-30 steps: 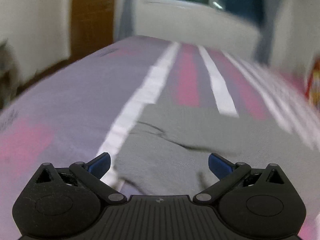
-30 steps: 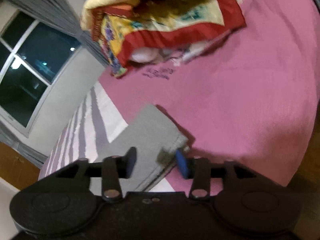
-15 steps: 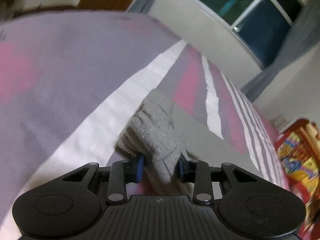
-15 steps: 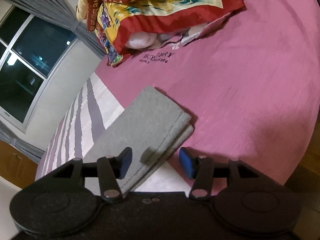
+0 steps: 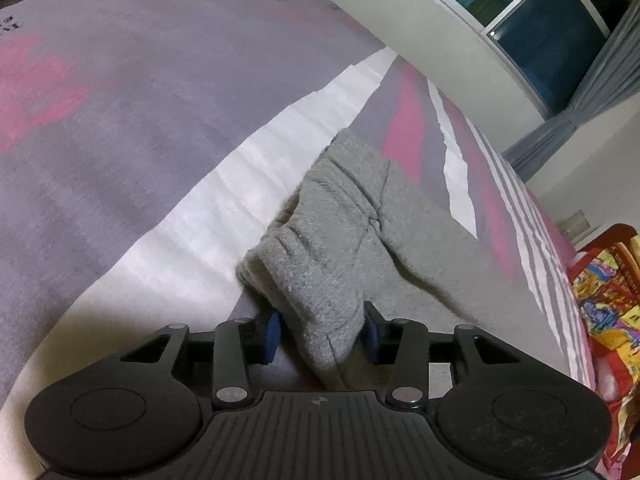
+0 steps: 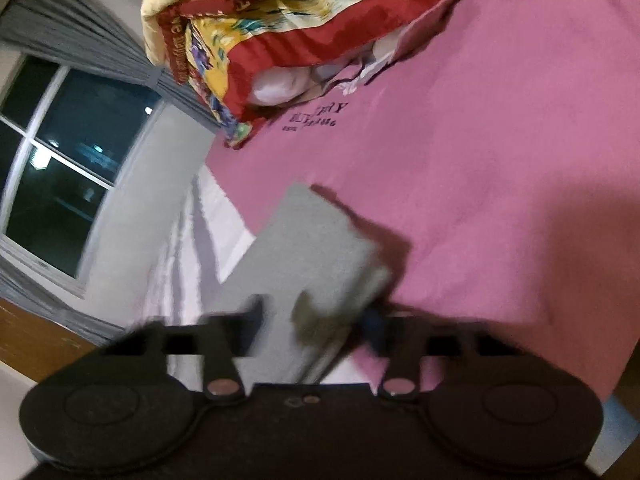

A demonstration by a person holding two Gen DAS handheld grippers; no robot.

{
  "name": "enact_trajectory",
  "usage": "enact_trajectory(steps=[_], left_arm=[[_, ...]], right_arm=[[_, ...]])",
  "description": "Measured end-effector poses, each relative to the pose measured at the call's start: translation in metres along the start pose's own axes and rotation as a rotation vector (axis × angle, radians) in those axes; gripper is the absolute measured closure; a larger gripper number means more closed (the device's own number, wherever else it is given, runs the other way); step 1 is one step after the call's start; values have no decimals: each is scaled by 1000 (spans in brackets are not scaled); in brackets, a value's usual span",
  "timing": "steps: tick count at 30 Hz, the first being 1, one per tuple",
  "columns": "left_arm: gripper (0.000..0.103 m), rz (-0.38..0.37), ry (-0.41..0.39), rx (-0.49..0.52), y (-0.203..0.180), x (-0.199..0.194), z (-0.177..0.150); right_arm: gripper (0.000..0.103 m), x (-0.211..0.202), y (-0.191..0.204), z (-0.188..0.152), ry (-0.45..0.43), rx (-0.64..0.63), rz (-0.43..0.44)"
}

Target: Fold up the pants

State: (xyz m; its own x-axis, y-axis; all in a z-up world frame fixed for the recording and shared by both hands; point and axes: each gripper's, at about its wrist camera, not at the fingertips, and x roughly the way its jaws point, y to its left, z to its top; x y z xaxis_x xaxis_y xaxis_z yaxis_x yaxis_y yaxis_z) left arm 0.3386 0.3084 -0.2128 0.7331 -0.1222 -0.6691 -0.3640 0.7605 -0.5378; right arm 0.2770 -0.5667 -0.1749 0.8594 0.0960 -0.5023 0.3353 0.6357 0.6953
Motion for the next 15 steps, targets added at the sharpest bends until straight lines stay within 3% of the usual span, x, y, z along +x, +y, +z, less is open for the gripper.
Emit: enact_trajectory(steps=[2,6,8,10,12,15], left_arm=[[60,0,2,-3,2,-3,1],[60,7,-2,2,3,-5,0],[60,4,-3,3,4,-4,1],[60,4,-3,16,3,-2,1],[60,7,-1,15,2,-3,1],[59,9,3,16,2,-4,2]], right_arm=[[90,-11,22,7,-43,-101,46],[90,-37,45,18,-153,-166,176],[90,-23,32,18,-130,-172,94],[91,11,1,14,12,-83,-59],[92,13,-11,6,-2,-18,-42],[90,10,1,2,-15,-66,-81]])
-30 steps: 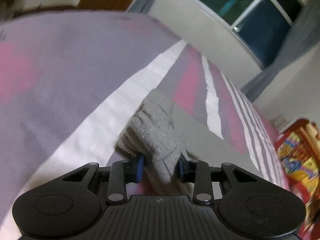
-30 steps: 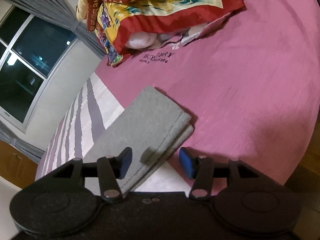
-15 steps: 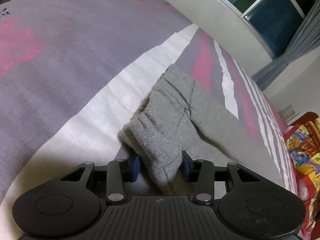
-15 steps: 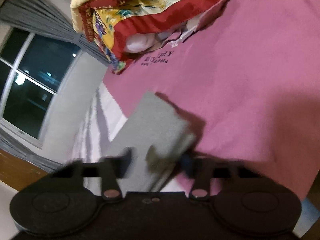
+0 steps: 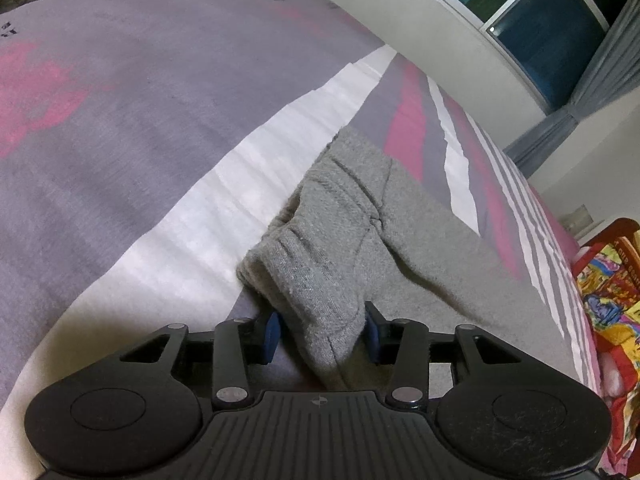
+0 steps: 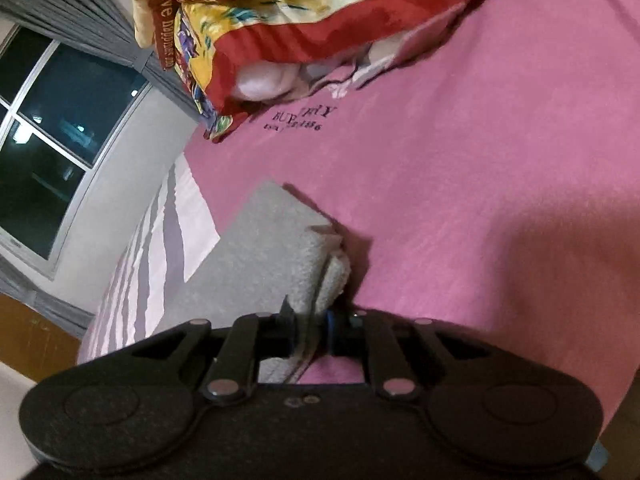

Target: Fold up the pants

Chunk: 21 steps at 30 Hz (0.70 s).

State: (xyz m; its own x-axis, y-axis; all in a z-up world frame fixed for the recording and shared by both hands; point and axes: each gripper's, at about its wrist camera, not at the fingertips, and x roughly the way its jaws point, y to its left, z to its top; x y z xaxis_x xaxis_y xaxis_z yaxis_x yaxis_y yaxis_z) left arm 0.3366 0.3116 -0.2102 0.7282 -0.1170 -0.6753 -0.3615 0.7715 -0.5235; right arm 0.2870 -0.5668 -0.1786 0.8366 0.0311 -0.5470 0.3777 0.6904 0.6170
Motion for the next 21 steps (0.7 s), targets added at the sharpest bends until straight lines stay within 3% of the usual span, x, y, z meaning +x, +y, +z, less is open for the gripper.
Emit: enact_trajectory(steps=[8,12,15,21], left_arm=[[56,-12,-24,-32,2,-4,-3],[39,14,-79,-11,-3,-21,-8],[27,28,-118,40,-5,-40,-12],[25,31,-128,-32,31,-69,-23]], right_arm=[[90,0,-7,4,53,55,23],[88,4,-6,10,83,106,21],[86,-4,30,12,50,-38,-36],[87,2,152,6,3,-315,-23]])
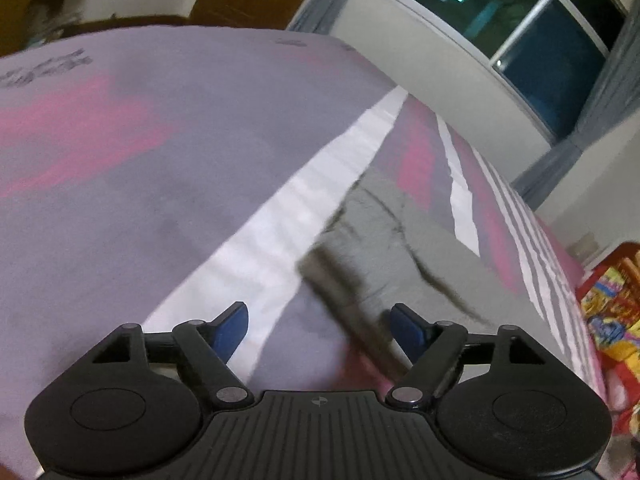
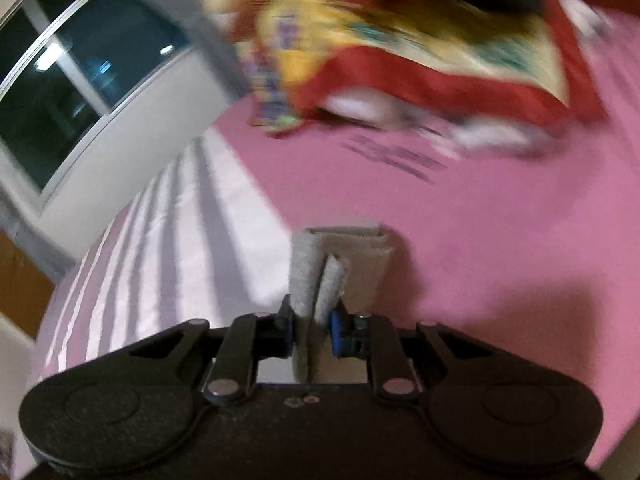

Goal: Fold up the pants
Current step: 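Fold the held edges over with both grippers and release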

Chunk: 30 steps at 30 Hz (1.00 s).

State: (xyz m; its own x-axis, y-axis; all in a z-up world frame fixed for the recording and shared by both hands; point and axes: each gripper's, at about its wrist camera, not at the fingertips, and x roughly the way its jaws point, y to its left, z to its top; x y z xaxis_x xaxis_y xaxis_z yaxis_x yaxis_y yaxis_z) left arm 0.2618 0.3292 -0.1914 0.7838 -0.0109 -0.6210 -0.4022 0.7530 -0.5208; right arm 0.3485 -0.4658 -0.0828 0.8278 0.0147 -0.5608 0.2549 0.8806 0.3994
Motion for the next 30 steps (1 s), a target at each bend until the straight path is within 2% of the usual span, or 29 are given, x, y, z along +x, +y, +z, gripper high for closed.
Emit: enact_trajectory(steps=[3,6,9,12,13,15,17,25,29,30], left_arm=[[25,-16,-16,-25,19,-15,-7],[25,-33,-28,-42,34,-31,-10],[22,-41,-32,-12,45,-44,-12],[20,-32,-40,7,54,-55,-14],[20,-37,-41,7,56,-58,-15],[20,-41,-39,15,61,-62,-16],[20,-41,-39,27,63,-64,-17],[19,-53,-25,68,51,-61,-23],[19,-79,-8,101,29,-59,-27],[19,-87,-7,114,22,-59,-28]], right_arm=[[87,14,88,0,5,-184,73],[87,26,181,-23,17,-401,197],[87,32,260,-73,37,-643,327],[88,37,308,-141,79,-925,443],[88,38,316,-164,106,-1016,466],[88,38,320,-213,138,-1220,453],[88,32,313,-244,137,-1340,450],[87,1,308,-273,77,-1509,461],[78,1,311,-290,138,-1555,435],[76,-6,313,-287,146,-1527,463]])
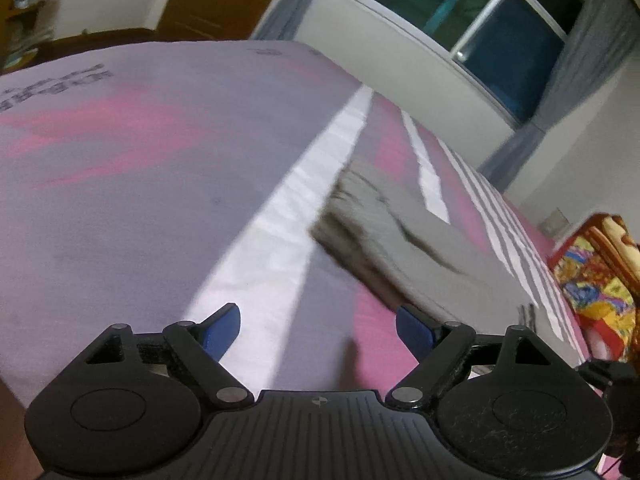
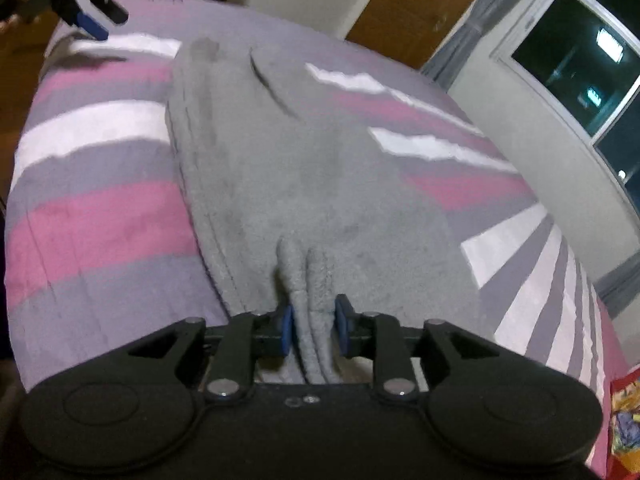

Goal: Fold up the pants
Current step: 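Fold the held edges over with both grippers and release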

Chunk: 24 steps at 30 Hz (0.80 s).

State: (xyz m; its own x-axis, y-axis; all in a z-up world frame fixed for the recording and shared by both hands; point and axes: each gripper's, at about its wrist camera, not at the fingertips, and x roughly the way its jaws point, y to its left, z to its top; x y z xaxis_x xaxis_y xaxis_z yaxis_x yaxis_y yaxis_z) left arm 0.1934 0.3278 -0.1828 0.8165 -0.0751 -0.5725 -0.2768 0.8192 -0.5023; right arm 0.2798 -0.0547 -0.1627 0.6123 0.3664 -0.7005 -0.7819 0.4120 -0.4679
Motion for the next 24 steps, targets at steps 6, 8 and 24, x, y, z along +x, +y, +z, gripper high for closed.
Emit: enact_trajectory(steps=[6,8,24], left_arm=[[19,-143,46,64,-67,16,0],[19,-246,89,73,-102,31,-1],[76,-457,579,4,-249,172,-58]], right_arm=[[90,-71,-22,-29,-174,324,21],[91,-90,-33,-55,-192,444,-51],[85,-108,-109,-196,-38,1173,-233]])
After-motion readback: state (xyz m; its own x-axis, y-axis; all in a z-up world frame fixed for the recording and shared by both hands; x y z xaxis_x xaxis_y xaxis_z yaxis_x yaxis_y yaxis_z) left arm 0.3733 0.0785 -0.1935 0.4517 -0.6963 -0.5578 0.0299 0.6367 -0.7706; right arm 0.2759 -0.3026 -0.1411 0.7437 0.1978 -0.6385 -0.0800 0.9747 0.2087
